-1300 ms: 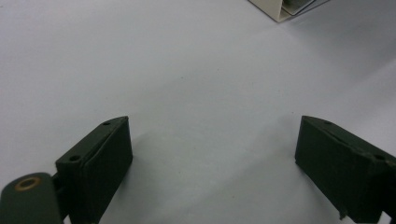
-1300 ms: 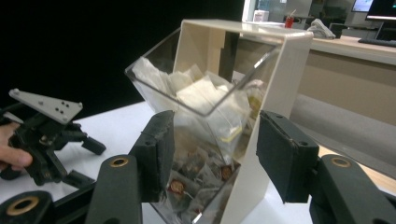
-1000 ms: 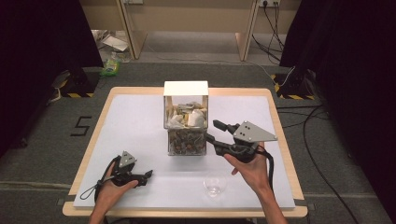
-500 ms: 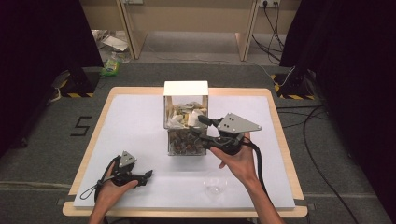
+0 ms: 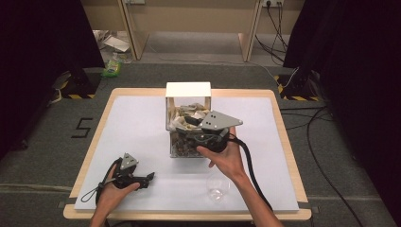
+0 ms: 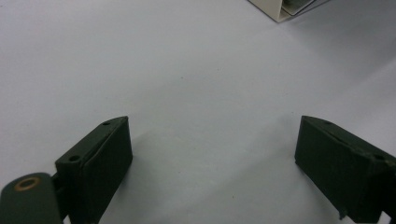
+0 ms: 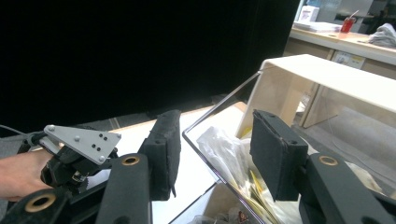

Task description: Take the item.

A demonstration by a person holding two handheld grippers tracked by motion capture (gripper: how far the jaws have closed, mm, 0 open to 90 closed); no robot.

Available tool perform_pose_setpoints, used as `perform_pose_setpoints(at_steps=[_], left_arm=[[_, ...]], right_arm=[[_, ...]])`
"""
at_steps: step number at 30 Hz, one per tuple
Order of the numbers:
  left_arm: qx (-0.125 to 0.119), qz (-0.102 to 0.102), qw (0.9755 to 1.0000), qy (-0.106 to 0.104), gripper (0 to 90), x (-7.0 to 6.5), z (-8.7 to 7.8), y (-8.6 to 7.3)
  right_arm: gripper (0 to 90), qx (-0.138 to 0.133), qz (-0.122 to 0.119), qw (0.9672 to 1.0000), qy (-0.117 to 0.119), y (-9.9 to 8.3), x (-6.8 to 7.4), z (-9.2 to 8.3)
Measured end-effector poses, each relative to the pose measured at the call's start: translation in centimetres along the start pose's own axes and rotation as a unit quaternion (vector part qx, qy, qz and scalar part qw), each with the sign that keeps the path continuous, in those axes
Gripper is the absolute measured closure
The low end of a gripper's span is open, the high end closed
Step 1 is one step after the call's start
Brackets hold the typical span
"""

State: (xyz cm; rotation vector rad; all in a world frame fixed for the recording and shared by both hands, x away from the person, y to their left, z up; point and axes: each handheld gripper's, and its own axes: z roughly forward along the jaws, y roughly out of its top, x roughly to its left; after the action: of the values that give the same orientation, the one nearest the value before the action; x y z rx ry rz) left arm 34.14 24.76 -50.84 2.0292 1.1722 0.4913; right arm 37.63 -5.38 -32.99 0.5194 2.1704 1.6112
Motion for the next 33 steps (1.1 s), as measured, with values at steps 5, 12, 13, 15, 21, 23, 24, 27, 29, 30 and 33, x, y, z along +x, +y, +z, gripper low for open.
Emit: perform_pose_setpoints(at_steps=[5,12,13,15,21,23,24,27,29,30,33], left_arm=[[0.0,0.0,1.0,0.0,10.3,0.0,0.0,0.0],[0.0,0.0,1.0,0.0,10.3,0.0,0.0,0.0],[0.0,0.0,1.0,0.0,10.3,0.0,0.0,0.0],[0.0,0.0,1.0,0.0,10.3,0.0,0.0,0.0],[-0.001,0.0,1.0,0.0,10.3,0.0,0.0,0.0],[-0.001,-0.001,1.0,0.0,10.3,0.0,0.0,0.0],[0.0,0.0,1.0,0.0,10.3,0.0,0.0,0.0],[0.0,0.0,1.0,-0.001,10.3,0.0,0.0,0.0],[0.0,0.0,1.0,0.0,10.3,0.0,0.0,0.0],[0.0,0.0,1.0,0.0,10.3,0.0,0.0,0.0],[0.0,0.0,1.0,-0.001,10.3,0.0,0.0,0.0]], right_arm=[[53.3,0.004,-0.001,1.0,0.001,0.2,0.0,0.9],[54.8,0.017,0.004,0.9998,-0.002,0.3,0.1,2.2],[55.1,0.021,0.004,0.9998,-0.002,0.3,0.1,2.4],[55.5,0.024,-0.001,0.9997,-0.004,0.2,0.1,2.6],[59.5,0.041,-0.003,0.9991,-0.012,0.2,0.1,3.5],[62.7,0.047,0.0,0.9988,-0.013,0.2,0.0,3.8],[68.2,0.051,0.002,0.9985,-0.019,0.2,-0.1,4.0],[73.1,0.058,0.008,0.9981,-0.019,0.2,-0.2,4.1],[81.0,0.06,0.01,0.998,-0.02,0.1,-0.4,4.1],[84.4,0.058,0.009,0.998,-0.022,0.1,-0.4,4.1],[88.8,0.053,0.004,0.9983,-0.024,0.3,-0.4,3.8]])
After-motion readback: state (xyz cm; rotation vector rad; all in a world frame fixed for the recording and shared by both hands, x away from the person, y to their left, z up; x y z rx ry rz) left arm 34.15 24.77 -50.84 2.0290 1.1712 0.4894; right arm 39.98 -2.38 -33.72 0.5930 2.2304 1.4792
